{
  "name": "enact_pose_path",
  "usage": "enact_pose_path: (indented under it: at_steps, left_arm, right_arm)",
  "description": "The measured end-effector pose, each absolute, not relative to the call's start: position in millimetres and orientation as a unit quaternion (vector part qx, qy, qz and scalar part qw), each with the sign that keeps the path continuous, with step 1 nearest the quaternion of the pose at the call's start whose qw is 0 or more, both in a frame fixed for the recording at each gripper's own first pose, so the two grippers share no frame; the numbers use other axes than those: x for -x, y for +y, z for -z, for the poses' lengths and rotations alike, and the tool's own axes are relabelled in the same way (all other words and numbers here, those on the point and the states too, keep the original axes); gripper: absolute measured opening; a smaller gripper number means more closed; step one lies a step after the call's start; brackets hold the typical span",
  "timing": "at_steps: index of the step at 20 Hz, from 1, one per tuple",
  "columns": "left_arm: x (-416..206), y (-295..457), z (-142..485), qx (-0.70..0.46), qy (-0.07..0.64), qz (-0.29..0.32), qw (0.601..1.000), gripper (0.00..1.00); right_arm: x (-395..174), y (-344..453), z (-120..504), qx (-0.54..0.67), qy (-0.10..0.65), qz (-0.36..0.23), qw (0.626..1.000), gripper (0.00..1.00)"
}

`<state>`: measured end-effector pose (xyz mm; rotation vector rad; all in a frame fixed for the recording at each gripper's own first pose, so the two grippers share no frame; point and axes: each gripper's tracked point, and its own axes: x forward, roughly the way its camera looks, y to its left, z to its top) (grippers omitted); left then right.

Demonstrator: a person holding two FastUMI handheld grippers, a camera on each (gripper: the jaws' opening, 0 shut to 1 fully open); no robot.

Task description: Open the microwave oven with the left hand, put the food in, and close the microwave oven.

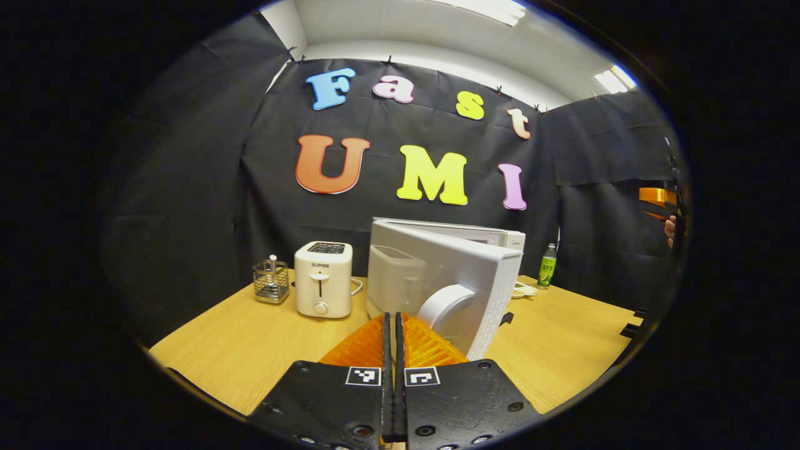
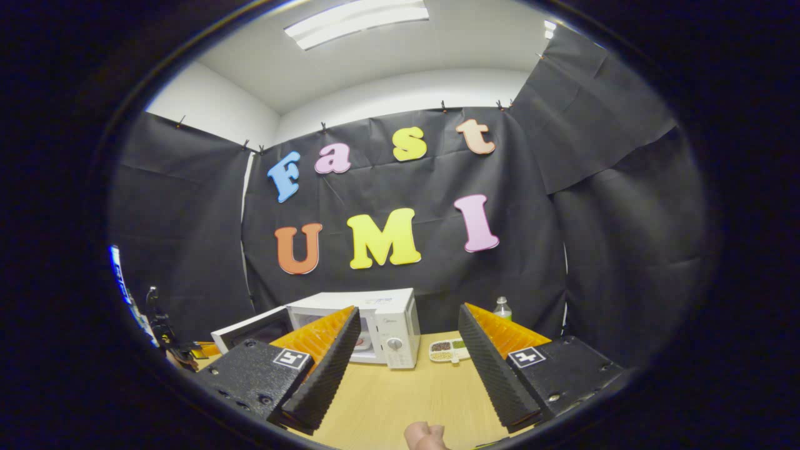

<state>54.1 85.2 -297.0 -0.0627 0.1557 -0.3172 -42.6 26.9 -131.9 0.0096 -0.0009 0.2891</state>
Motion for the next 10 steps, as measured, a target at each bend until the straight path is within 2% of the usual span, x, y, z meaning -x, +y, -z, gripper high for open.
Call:
enact_pose_path:
  at_steps: [1, 4, 7, 10]
  left_arm:
    - [-55.8, 76.3, 301.2, 0.025, 0.080, 0.171, 0.982, 0.00]
    - [-61.8, 46.0, 308.8, 0.008, 0.087, 0.225, 0.970, 0.00]
    - [-75.8, 23.1, 307.4, 0.022, 0.076, 0.274, 0.958, 0.00]
    - [-91.1, -1.3, 305.9, 0.052, 0.071, 0.310, 0.947, 0.00]
  right_arm:
    - [51.3, 21.4, 132.0, -0.001, -0.002, -0.142, 0.990, 1.00]
    - [72.0, 17.7, 119.0, -0.013, -0.023, -0.160, 0.987, 0.99]
    - [85.8, 11.5, 126.8, -0.024, -0.010, -0.188, 0.982, 1.00]
    - [89.2, -3.8, 125.1, -0.023, -0.014, -0.181, 0.983, 1.00]
